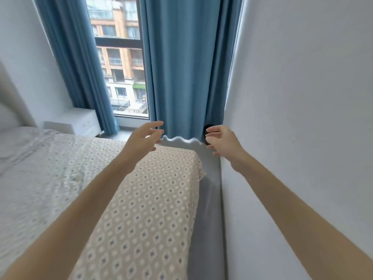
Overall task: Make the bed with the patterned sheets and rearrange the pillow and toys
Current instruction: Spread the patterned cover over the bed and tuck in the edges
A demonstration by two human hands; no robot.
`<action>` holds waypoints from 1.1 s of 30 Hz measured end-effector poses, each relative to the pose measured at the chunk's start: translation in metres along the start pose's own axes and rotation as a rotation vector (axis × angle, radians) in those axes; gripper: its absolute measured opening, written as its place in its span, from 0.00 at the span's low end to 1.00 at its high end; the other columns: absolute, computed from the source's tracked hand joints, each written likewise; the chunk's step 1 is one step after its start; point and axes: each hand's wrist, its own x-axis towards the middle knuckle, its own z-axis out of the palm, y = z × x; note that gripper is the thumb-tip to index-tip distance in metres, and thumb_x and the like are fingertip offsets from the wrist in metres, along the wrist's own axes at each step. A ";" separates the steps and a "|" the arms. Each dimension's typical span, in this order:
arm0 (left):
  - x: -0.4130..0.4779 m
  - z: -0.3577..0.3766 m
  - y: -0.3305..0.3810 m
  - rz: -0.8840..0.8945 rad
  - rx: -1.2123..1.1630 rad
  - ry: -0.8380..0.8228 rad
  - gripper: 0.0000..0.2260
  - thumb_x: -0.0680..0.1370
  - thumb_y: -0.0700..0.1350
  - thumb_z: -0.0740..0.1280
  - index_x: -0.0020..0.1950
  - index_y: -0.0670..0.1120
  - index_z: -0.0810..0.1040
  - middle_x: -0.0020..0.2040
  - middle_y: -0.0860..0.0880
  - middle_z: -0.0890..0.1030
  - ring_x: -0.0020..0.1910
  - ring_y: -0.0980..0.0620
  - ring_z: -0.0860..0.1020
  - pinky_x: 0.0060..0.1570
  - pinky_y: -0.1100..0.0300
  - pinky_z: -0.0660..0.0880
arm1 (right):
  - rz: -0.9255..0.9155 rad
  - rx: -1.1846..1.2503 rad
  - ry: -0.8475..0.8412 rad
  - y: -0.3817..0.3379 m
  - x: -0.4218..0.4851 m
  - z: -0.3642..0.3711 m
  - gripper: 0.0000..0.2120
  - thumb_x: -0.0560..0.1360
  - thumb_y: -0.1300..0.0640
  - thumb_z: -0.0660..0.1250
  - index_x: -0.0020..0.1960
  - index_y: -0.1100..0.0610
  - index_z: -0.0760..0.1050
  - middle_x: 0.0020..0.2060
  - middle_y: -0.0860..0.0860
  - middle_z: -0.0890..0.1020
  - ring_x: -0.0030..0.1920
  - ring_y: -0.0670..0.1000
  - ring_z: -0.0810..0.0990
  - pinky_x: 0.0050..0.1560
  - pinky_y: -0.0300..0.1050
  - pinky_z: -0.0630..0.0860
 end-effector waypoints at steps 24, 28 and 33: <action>0.540 0.105 -0.111 -0.152 -0.033 0.150 0.19 0.80 0.43 0.61 0.71 0.50 0.67 0.59 0.49 0.75 0.53 0.48 0.77 0.56 0.53 0.75 | 0.053 -0.182 -0.333 0.118 0.584 0.038 0.11 0.76 0.58 0.62 0.57 0.49 0.71 0.53 0.46 0.77 0.48 0.49 0.80 0.40 0.39 0.71; 0.638 0.106 -0.127 -0.192 -0.055 0.200 0.19 0.81 0.43 0.61 0.72 0.48 0.67 0.62 0.47 0.74 0.57 0.46 0.77 0.55 0.54 0.76 | 0.027 -0.196 -0.370 0.116 0.686 0.045 0.09 0.76 0.57 0.62 0.54 0.47 0.72 0.53 0.46 0.77 0.50 0.50 0.79 0.41 0.39 0.72; 0.741 0.099 -0.153 -0.230 -0.079 0.297 0.16 0.81 0.44 0.61 0.69 0.49 0.69 0.61 0.48 0.76 0.58 0.46 0.77 0.60 0.49 0.75 | -0.107 -0.289 -0.446 0.118 0.809 0.069 0.09 0.77 0.57 0.61 0.55 0.46 0.71 0.52 0.42 0.78 0.45 0.42 0.78 0.34 0.33 0.69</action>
